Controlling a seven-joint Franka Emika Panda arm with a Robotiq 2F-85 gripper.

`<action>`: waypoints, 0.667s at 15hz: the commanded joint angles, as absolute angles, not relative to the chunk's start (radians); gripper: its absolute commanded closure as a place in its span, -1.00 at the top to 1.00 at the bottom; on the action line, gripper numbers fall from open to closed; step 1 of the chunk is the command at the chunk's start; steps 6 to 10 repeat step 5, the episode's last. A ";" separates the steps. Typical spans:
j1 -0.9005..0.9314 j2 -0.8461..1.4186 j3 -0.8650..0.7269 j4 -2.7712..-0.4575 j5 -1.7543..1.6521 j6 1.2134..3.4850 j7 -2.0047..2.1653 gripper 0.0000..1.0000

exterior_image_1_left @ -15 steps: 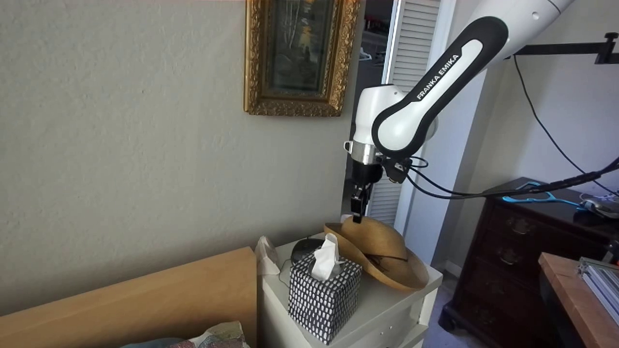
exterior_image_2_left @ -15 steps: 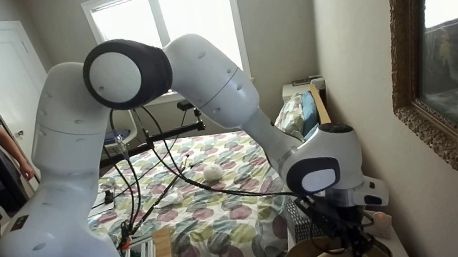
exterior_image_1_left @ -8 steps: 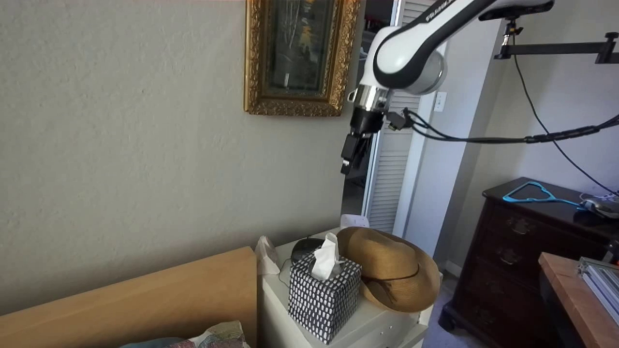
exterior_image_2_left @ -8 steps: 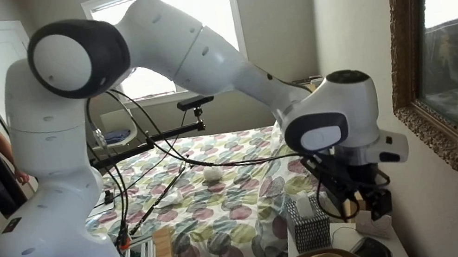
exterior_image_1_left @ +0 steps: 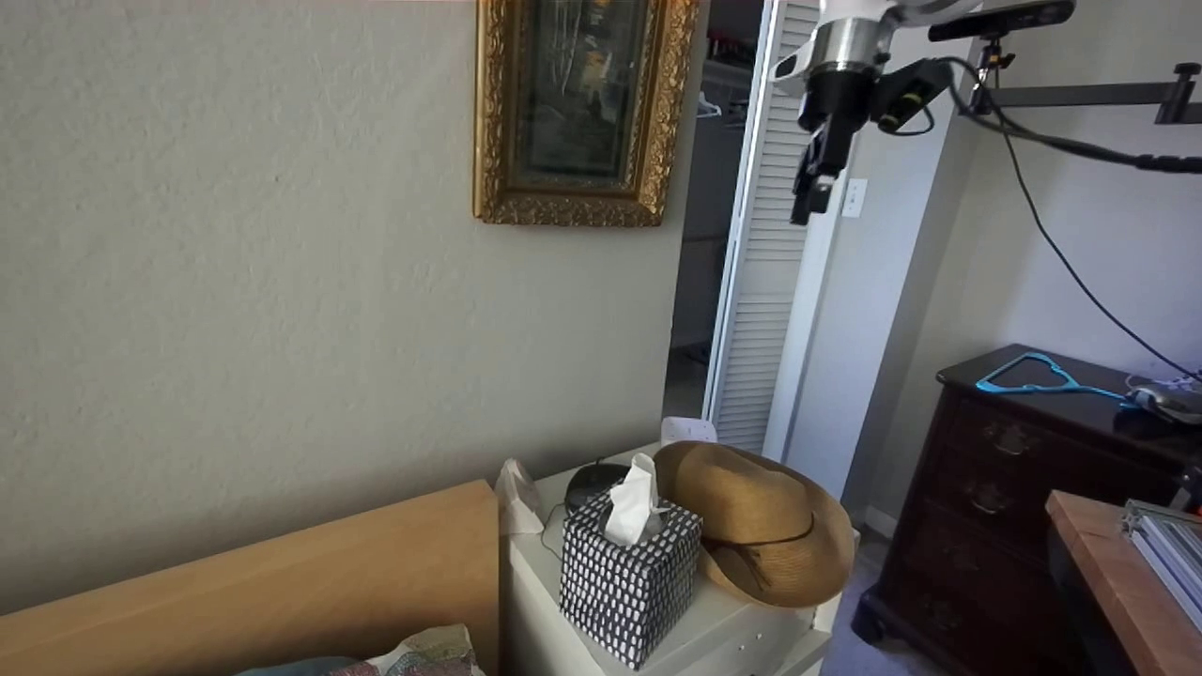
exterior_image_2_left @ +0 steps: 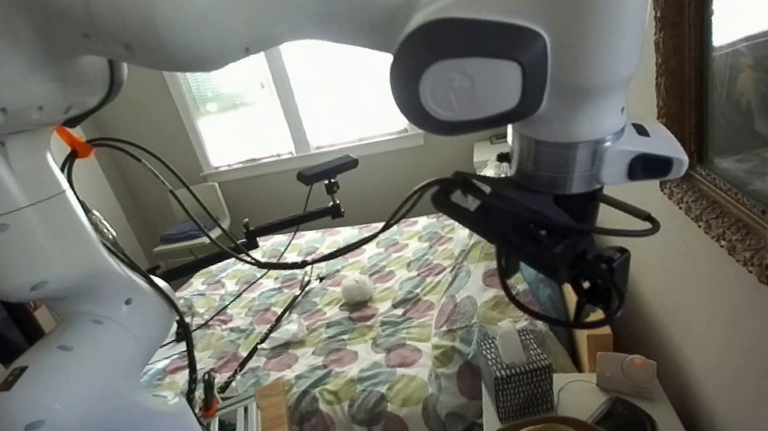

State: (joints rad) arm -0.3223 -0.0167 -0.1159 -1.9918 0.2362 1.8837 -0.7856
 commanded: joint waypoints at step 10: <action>-0.273 -0.168 -0.252 -2.010 0.208 1.721 -0.902 1.00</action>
